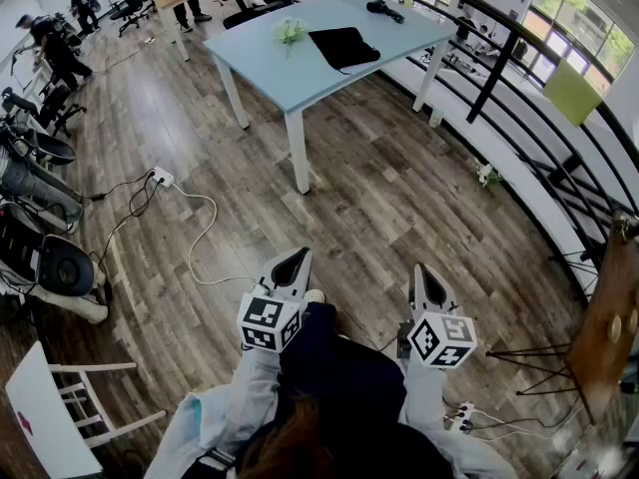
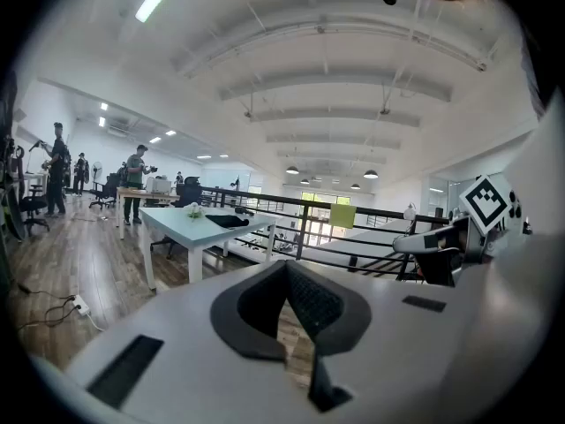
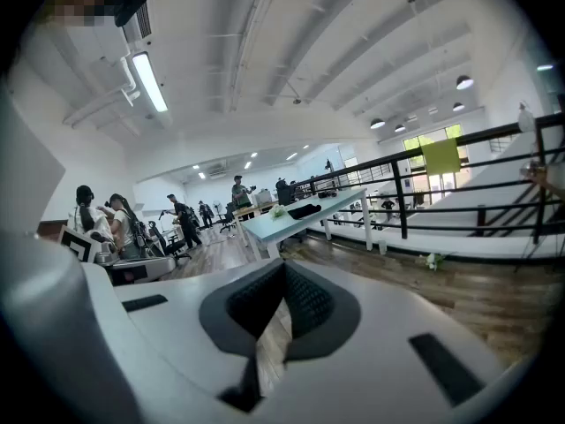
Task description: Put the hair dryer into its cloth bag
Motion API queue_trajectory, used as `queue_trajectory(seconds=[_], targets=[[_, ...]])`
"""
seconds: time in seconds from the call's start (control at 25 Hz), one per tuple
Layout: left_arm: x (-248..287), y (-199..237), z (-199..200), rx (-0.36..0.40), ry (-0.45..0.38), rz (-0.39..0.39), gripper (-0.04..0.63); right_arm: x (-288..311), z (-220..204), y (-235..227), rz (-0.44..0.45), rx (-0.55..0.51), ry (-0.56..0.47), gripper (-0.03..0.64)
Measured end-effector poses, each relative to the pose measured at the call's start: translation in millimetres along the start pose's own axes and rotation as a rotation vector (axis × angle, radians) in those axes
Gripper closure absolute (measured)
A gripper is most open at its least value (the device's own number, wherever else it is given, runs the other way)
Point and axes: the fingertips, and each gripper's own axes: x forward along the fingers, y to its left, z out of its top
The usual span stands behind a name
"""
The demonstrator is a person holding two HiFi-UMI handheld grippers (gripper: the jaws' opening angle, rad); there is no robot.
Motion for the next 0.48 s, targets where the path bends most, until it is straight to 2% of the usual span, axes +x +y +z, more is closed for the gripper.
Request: queue_trajectory(seconds=[0.48], targets=[[-23.2,3.8,-13.8,-0.016,-0.005,0.02,0.58,-8.0,-18.3,13.4,0.012,0.016,0.002,0.607]])
